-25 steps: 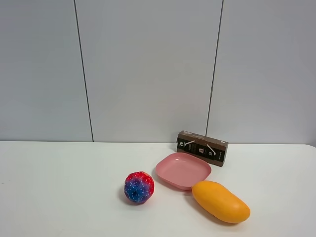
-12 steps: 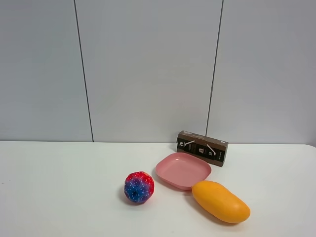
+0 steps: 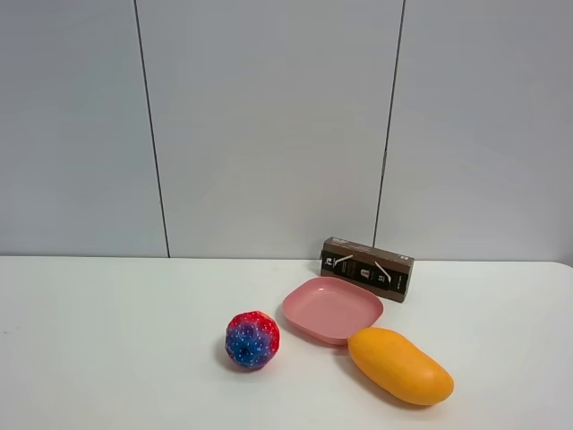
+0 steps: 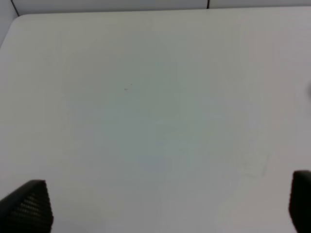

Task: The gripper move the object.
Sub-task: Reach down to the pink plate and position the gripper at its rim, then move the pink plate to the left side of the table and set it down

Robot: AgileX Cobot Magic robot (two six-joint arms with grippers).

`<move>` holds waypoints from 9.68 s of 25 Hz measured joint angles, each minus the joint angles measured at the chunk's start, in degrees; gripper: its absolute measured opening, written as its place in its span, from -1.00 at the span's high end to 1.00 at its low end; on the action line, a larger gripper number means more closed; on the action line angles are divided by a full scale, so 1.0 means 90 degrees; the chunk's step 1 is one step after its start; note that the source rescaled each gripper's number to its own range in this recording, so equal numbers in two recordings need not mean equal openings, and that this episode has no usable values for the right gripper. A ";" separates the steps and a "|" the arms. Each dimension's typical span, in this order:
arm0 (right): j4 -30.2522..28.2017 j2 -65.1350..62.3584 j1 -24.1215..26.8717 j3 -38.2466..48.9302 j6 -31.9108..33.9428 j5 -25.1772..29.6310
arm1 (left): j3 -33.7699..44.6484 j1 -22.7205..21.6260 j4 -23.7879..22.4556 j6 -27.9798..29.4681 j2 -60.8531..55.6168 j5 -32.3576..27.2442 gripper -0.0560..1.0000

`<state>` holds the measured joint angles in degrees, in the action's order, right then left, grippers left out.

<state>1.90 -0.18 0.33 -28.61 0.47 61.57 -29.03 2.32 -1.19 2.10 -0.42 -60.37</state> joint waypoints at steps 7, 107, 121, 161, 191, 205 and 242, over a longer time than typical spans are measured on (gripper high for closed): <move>0.0000 0.0000 0.0000 0.0000 0.0000 0.0000 | 0.0000 0.0000 0.0000 0.0000 0.0000 0.0000 -1.00; 0.0000 0.0000 0.0000 0.0000 0.0000 -0.0040 | -1.0603 0.3215 0.1644 -0.2023 1.6201 0.0904 -0.93; 0.0000 0.0000 0.0000 0.0000 0.0000 -0.0040 | -1.0859 0.3205 0.1639 -0.2294 1.6555 0.0908 -0.81; 0.0000 0.0000 0.0000 0.0000 0.0000 -0.0040 | -1.0948 0.3205 0.1764 -0.2916 1.6638 0.0971 0.85; 0.0000 0.0000 0.0000 0.0000 0.0000 -0.0040 | -1.2471 0.3205 0.1534 -0.2942 1.6512 -0.0342 0.89; 0.0000 0.0000 0.0000 0.0000 0.0000 -0.0040 | -1.3056 0.2786 0.0908 -0.2365 1.5908 -0.0993 0.89; 0.0000 0.0000 0.0000 0.0000 0.0000 -0.0040 | -0.6658 0.0791 0.0519 -0.0791 1.2876 -0.0483 0.89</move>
<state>1.90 -0.18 0.33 -28.61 0.47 61.21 -88.95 9.44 3.48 -5.02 115.46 -64.72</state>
